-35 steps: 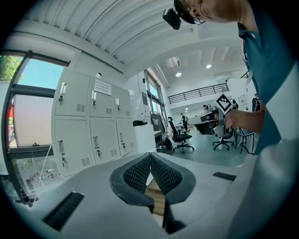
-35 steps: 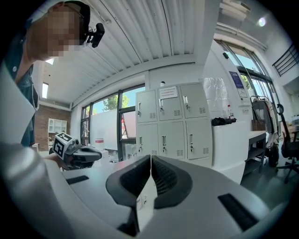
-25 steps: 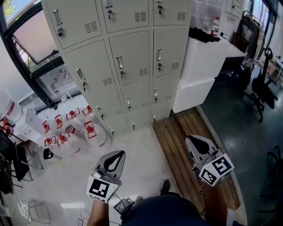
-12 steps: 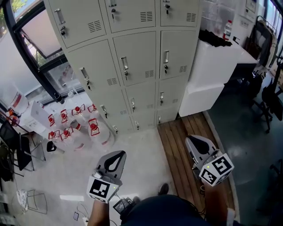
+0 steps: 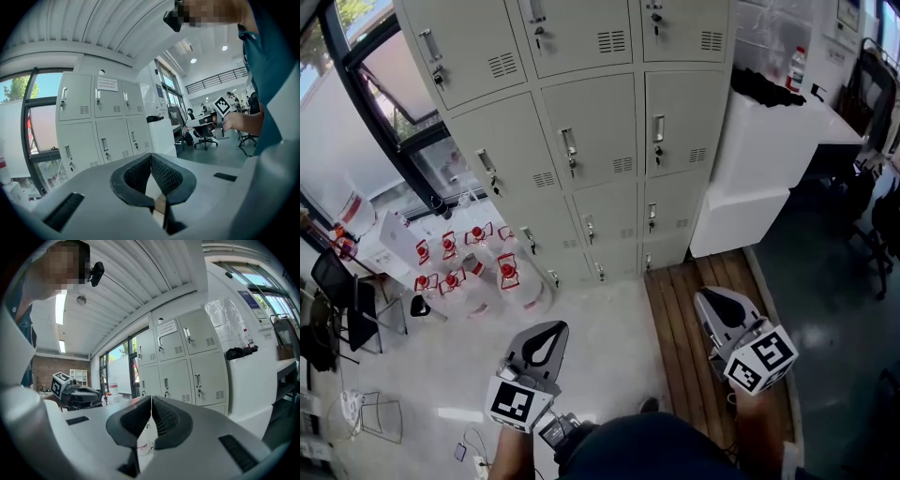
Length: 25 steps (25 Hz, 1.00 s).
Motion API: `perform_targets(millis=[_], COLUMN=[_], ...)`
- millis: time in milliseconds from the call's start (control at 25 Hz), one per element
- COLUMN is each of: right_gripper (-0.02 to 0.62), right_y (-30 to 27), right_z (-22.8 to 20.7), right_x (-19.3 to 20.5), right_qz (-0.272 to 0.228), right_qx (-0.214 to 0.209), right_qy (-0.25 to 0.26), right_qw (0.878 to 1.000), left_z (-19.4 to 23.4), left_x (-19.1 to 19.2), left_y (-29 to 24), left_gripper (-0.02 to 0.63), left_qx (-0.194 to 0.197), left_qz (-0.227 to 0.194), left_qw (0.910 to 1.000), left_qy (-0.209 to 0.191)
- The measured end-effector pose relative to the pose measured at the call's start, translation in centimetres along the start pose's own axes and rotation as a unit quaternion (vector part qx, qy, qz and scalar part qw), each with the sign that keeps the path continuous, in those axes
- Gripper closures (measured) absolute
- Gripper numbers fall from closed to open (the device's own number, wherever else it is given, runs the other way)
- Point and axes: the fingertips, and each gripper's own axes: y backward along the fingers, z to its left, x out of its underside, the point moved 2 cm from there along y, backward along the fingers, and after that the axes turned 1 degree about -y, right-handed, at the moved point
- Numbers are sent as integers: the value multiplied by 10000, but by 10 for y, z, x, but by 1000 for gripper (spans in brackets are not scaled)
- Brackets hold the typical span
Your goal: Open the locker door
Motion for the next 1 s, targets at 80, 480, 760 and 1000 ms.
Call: perform_targets(millis=[80, 480, 760, 1000], right_gripper=[558, 557, 558, 558], right_y=[3, 4, 0, -23], right_z=[-10, -23, -27, -32], right_x=[1, 13, 4, -6], right_qz=[-24, 158, 111, -18], right_qx=[19, 343, 1133, 1721], right_qy=[-17, -44, -71, -110], right_qw=[10000, 9993, 9935, 9850], left_z=[-5, 6, 39, 81], left_x=[-4, -1, -8, -15], left_y=[-7, -50, -89, -119], left_gripper=[588, 588, 588, 588], left_qx=[-20, 429, 1121, 1538], left_qz=[-26, -98, -380, -573], left_qw=[10000, 9990, 9929, 9862], left_qy=[-25, -19, -128, -215])
